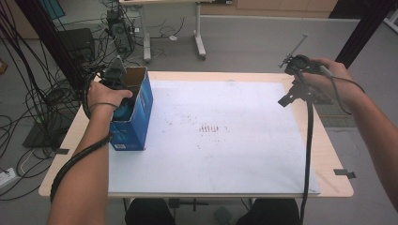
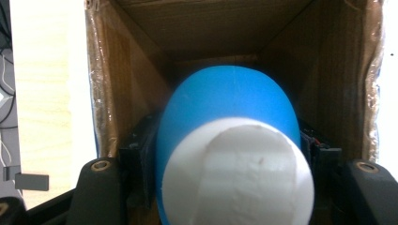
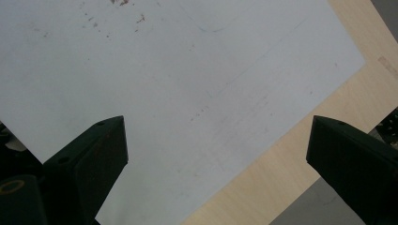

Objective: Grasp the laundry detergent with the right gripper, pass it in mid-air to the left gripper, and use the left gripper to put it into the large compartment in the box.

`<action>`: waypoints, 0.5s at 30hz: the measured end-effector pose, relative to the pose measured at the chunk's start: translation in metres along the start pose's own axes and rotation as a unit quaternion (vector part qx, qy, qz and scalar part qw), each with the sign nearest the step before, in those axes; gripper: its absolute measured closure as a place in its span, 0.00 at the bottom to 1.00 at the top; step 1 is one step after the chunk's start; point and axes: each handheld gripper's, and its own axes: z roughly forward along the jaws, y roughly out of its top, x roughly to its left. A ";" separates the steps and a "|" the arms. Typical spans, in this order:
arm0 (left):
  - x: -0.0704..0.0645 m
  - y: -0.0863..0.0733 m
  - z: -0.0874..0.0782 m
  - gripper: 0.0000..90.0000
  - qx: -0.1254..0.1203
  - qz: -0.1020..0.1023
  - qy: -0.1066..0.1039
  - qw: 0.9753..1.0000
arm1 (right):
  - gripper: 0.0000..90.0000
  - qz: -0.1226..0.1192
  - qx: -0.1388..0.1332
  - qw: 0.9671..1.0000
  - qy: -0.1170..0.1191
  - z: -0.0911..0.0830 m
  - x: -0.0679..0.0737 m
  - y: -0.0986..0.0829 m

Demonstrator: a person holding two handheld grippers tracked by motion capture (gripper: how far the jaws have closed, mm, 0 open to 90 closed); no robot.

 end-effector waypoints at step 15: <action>0.000 0.001 -0.009 0.38 -0.004 -0.004 -0.007 1.000 | 0.06 -0.007 0.003 1.000 0.000 0.001 0.003 0.003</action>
